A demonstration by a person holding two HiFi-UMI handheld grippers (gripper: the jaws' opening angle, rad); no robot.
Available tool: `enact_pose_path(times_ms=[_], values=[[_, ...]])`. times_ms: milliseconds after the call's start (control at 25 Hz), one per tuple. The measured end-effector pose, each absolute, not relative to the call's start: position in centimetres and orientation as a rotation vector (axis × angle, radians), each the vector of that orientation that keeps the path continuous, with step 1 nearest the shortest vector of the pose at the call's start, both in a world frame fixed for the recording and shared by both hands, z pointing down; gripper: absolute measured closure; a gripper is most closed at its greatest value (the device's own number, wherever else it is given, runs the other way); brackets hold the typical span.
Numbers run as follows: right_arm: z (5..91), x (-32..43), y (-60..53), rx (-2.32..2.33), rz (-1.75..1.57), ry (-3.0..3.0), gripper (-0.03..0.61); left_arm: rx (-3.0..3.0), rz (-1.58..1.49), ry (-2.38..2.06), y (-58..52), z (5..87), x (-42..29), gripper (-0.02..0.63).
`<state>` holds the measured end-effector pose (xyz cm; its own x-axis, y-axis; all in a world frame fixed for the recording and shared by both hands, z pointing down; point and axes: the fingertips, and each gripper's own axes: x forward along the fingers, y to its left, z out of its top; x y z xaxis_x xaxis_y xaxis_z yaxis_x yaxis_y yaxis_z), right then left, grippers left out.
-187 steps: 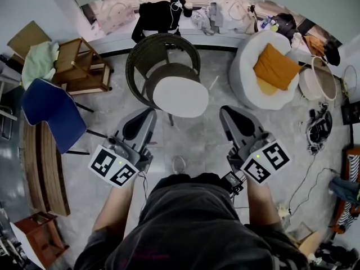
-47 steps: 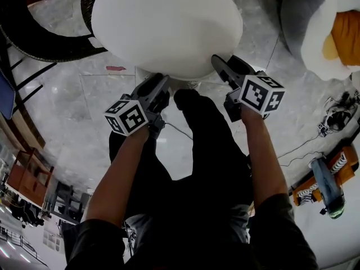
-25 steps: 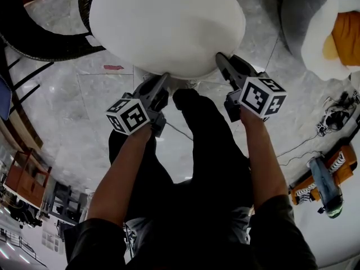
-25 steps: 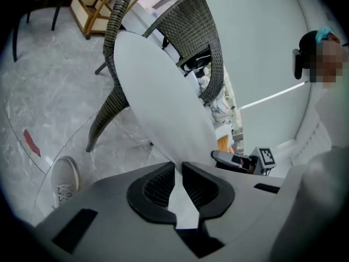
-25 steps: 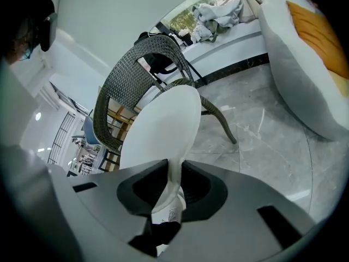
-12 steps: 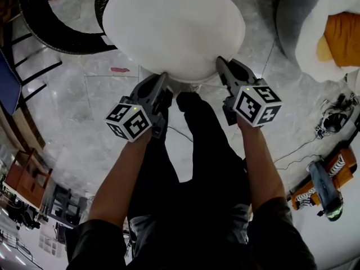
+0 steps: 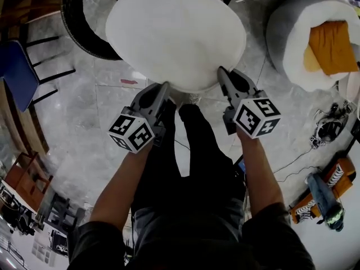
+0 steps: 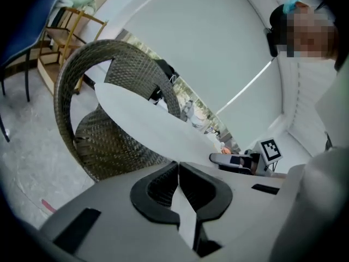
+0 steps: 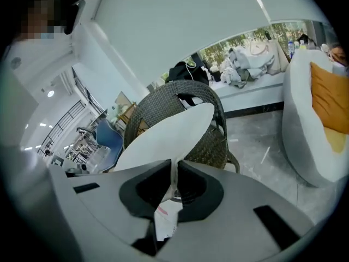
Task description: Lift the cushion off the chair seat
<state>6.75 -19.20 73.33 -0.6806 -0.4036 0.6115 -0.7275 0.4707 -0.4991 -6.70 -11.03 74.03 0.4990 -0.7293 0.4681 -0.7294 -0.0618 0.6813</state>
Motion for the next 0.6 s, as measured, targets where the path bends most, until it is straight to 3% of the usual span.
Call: enact_pose_path(times_ms=[600], values=[[53.7, 6.2, -24.6, 1.050, 0.962, -2.532, 0.548, 2.003, -0.044, -1.348, -17.9, 54.1, -8.0, 0.597]])
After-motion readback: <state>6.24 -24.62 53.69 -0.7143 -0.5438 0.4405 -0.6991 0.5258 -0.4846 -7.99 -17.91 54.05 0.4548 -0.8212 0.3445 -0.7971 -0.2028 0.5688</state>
